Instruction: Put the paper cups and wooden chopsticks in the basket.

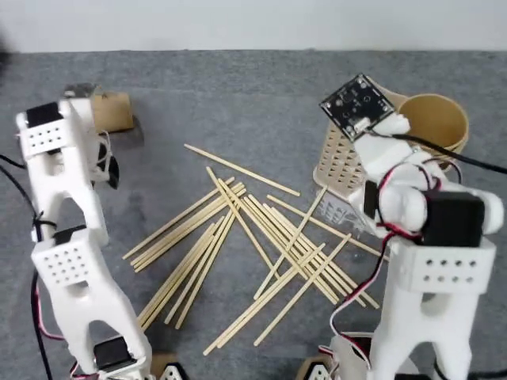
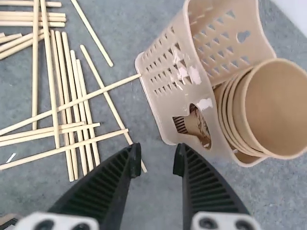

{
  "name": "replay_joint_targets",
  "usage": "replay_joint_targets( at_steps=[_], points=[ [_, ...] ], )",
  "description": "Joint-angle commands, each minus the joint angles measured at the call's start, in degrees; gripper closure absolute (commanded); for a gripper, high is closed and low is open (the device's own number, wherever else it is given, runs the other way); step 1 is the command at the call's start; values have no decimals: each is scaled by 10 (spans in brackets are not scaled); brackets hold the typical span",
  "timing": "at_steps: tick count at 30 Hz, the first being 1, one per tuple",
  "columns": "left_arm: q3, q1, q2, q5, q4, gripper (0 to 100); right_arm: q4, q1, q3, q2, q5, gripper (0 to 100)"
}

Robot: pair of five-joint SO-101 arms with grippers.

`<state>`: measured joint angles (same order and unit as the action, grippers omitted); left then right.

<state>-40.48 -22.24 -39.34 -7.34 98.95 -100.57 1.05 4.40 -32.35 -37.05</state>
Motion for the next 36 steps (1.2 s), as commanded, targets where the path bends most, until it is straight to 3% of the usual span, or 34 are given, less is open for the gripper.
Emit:
replay_joint_targets(
  at_steps=[1, 9, 19, 24, 29, 36],
  points=[
    [-28, -25, 102, -2, 2, 845, -19, -6, -2, -27, -8, 861],
    [-69, -98, 80, -4, -153, 810, -21, -2, -12, -31, -6, 861],
    [-70, -82, -68, -4, -301, 746, -19, -2, -33, -26, -6, 861],
    [-70, -58, -95, -8, -291, 742, -18, -2, -33, -26, -6, 861],
    [-70, -28, -96, -62, -245, 742, -18, 4, -33, -26, -6, 861],
    [-70, -29, -91, -69, -273, 742, -19, 7, -33, -26, -6, 861]
  ],
)
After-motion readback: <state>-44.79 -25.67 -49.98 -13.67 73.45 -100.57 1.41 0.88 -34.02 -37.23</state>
